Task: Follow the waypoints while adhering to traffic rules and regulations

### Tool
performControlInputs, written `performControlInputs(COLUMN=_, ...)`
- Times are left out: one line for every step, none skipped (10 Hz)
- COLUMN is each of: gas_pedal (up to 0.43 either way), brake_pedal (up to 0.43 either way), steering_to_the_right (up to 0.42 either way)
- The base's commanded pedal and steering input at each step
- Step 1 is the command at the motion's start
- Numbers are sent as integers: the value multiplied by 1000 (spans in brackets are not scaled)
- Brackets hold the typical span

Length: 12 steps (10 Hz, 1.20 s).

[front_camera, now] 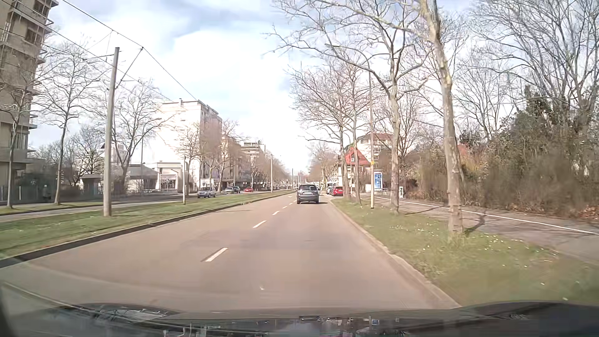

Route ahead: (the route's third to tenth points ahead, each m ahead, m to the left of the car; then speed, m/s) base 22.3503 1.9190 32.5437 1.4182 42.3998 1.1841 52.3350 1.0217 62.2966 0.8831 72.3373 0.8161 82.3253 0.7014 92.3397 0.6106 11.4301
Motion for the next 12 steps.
performControlInputs(gas_pedal=39, brake_pedal=0, steering_to_the_right=0)
performControlInputs(gas_pedal=39, brake_pedal=0, steering_to_the_right=0)
performControlInputs(gas_pedal=39, brake_pedal=0, steering_to_the_right=0)
performControlInputs(gas_pedal=39, brake_pedal=0, steering_to_the_right=0)
performControlInputs(gas_pedal=39, brake_pedal=0, steering_to_the_right=0)
performControlInputs(gas_pedal=39, brake_pedal=0, steering_to_the_right=0)
performControlInputs(gas_pedal=39, brake_pedal=0, steering_to_the_right=0)
performControlInputs(gas_pedal=39, brake_pedal=0, steering_to_the_right=0)
performControlInputs(gas_pedal=39, brake_pedal=0, steering_to_the_right=0)
performControlInputs(gas_pedal=47, brake_pedal=0, steering_to_the_right=1)
performControlInputs(gas_pedal=47, brake_pedal=0, steering_to_the_right=2)
performControlInputs(gas_pedal=47, brake_pedal=0, steering_to_the_right=2)
